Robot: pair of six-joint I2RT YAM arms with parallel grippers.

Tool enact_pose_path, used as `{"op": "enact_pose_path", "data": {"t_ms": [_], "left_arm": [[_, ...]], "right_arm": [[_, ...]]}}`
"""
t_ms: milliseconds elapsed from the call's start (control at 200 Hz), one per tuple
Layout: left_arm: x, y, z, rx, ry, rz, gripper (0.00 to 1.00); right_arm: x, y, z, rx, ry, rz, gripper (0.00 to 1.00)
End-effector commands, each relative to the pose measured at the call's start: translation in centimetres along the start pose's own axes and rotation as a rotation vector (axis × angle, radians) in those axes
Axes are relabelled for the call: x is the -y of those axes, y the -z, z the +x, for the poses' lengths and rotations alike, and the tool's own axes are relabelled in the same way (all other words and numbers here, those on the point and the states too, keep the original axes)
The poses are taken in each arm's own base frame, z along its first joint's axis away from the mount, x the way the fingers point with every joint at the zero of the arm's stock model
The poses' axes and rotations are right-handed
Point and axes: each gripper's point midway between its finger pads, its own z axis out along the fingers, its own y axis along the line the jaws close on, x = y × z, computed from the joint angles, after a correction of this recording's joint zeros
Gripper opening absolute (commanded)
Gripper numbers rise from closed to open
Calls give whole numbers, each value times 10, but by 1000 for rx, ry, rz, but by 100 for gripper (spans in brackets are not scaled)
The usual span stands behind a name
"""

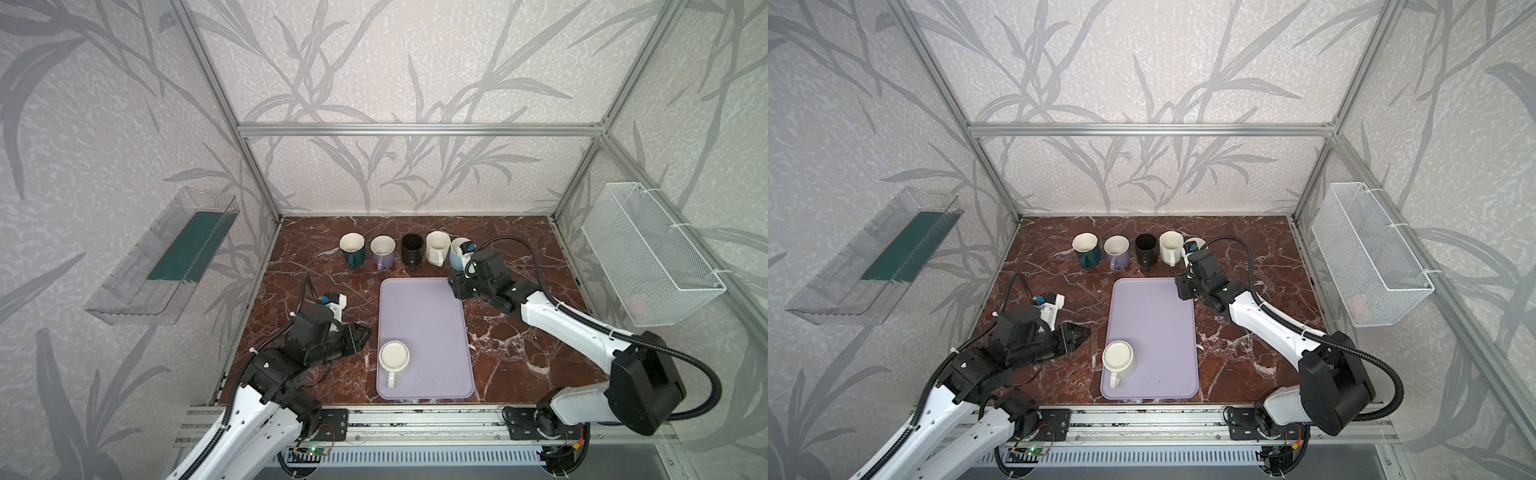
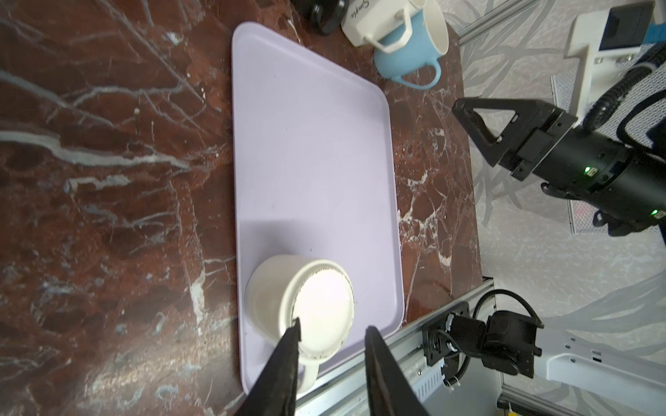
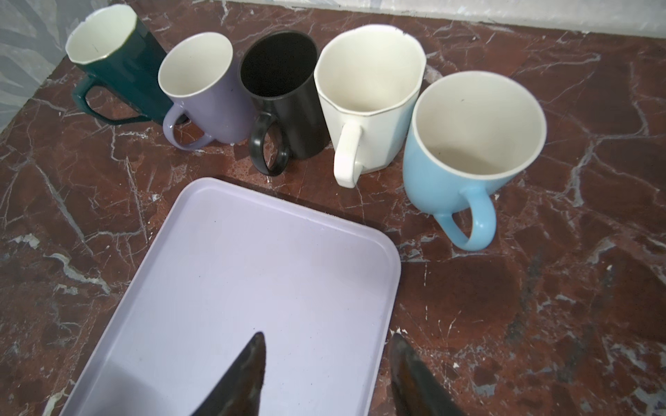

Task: Turn the mug right side up
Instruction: Place the mug at the top-center of the table, then pick up the mug from the tray.

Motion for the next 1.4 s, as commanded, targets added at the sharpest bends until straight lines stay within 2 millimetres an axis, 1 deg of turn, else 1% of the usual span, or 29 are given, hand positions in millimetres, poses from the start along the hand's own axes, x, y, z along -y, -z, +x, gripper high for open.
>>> {"op": "enact_pose_path", "data": {"t_ms": [0,150,305,425,490,635,930,1140,1234,1394], "left_arm": [[-22,4,28,-92,94,-86,32],[-30,1,51,-172,117,-93,32],[-44,-17,83,-306,136,-102,32],[-45,-28,94,-362,109,-107,32],[-42,-34,95,-371,79,-110,32],[-25,-47,93,-355,20,-96,32],[-16,-53,91,-318,-54,-173,34],[-18,-55,91,-301,-114,-272,35],[-23,-53,91,-287,-147,-340,37],[-19,-59,96,-289,-182,-375,41]], "right_arm": [[-8,9,4,-13,16,-44,54],[-12,12,3,-18,22,-64,54],[-20,11,4,-42,33,-108,54],[-21,9,9,-71,39,-114,54],[-21,8,11,-79,41,-115,54],[-20,6,15,-95,40,-113,54],[-19,7,19,-105,49,-109,54],[-18,8,21,-109,51,-108,54],[-18,9,22,-112,53,-107,55],[-17,10,25,-115,55,-104,55]]}}
